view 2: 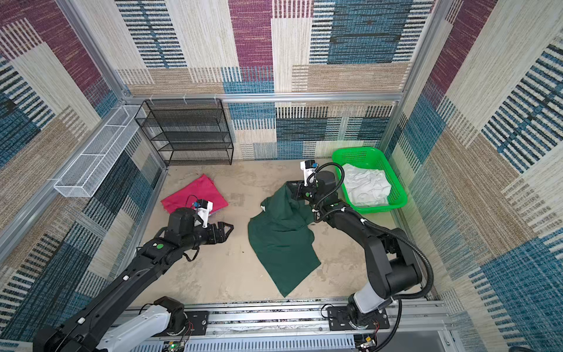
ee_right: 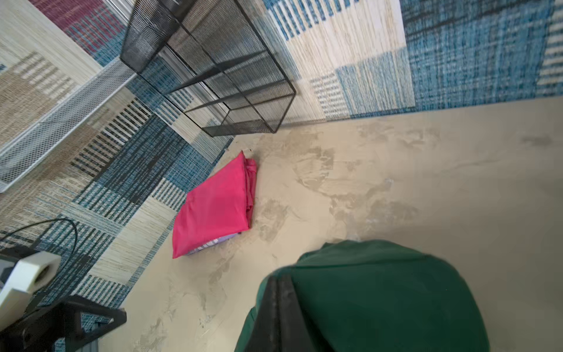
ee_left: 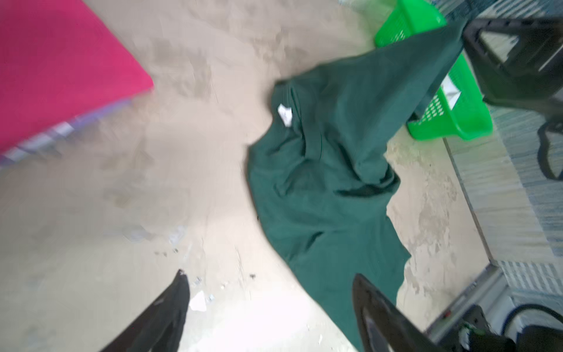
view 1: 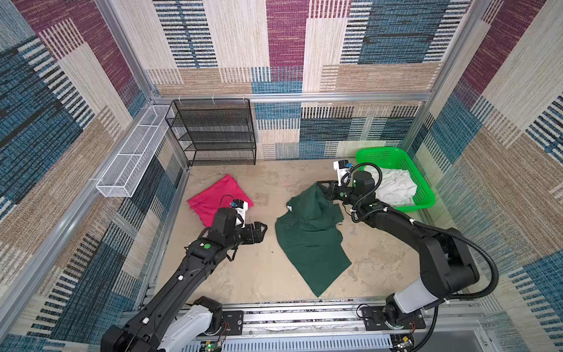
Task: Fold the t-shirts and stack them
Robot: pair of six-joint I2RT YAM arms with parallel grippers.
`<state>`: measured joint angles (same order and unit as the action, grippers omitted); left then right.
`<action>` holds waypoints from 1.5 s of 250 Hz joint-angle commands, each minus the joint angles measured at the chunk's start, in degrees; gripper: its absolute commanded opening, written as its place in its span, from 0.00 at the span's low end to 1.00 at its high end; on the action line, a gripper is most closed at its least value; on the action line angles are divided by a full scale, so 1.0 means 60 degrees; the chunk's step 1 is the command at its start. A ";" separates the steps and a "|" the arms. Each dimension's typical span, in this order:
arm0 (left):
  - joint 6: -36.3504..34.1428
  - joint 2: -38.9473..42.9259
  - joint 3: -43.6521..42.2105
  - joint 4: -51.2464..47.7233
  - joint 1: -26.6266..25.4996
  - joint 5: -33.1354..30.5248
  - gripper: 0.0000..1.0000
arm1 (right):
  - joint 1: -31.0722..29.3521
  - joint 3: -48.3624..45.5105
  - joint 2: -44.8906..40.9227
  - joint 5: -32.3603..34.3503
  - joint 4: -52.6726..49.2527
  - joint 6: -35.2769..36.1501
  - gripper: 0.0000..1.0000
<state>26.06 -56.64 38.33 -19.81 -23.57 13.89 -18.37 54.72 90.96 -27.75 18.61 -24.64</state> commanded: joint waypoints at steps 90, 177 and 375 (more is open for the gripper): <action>0.0697 -0.4652 0.1171 0.0863 -0.2233 -0.1319 0.65 | -0.0014 0.0131 0.0170 0.0148 0.0506 0.0283 0.00; 0.0907 -0.6588 0.1976 0.1124 -0.2707 -0.1478 0.40 | -0.0014 0.0465 0.0202 -0.0111 0.0246 0.0357 0.00; 0.1486 -0.2362 0.0473 -0.1332 -0.1336 -0.4734 0.58 | -0.0422 0.8748 0.5875 -0.0258 -0.0990 0.0547 0.94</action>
<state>37.41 -73.30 38.87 -22.96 -31.64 -13.32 -20.18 109.69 130.52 -31.66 14.74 -23.83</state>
